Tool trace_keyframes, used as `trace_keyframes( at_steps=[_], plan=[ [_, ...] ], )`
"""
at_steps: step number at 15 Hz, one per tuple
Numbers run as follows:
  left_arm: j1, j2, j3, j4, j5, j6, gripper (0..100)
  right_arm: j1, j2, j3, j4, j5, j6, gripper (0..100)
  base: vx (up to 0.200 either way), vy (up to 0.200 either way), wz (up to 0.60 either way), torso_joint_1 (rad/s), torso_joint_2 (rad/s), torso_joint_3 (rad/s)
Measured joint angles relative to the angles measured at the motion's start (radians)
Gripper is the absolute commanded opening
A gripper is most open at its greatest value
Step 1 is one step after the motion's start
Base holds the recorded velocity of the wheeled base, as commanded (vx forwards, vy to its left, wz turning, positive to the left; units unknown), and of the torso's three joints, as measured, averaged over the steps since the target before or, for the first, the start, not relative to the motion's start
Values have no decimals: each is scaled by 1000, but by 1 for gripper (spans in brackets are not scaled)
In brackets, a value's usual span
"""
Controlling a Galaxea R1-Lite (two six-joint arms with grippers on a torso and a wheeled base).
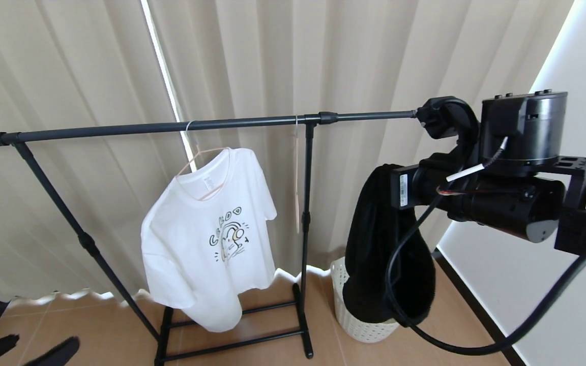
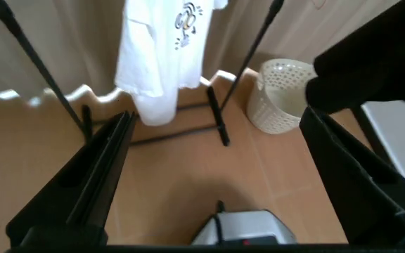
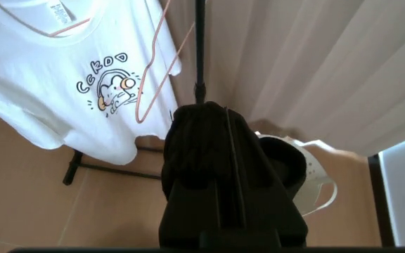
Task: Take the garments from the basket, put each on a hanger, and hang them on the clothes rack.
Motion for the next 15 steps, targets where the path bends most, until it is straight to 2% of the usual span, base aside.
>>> trace_keyframes(
  at_steps=[2, 5, 8, 11, 15],
  plan=[
    [-127, 242, -153, 4, 17, -97, 100, 1, 38, -20, -32, -5, 6, 0, 0, 0, 0, 0, 0, 0],
    [-299, 591, -406, 24, 36, -193, 100, 4, 65, -28, -39, -5, 10, 0, 0, 0, 0, 0, 0, 0],
    [-441, 838, -638, 40, 41, -326, 100, 34, 77, -32, -40, -9, 31, 0, 0, 0, 0, 0, 0, 0],
    [-529, 993, -770, 41, 41, -339, 100, 97, 93, -55, -41, -56, 57, 0, 0, 0, 0, 0, 0, 0],
    [-600, 1109, -858, 35, 40, -339, 100, 125, 111, -65, -41, -63, 61, 0, 0, 0, 0, 0, 0, 0]
  ],
)
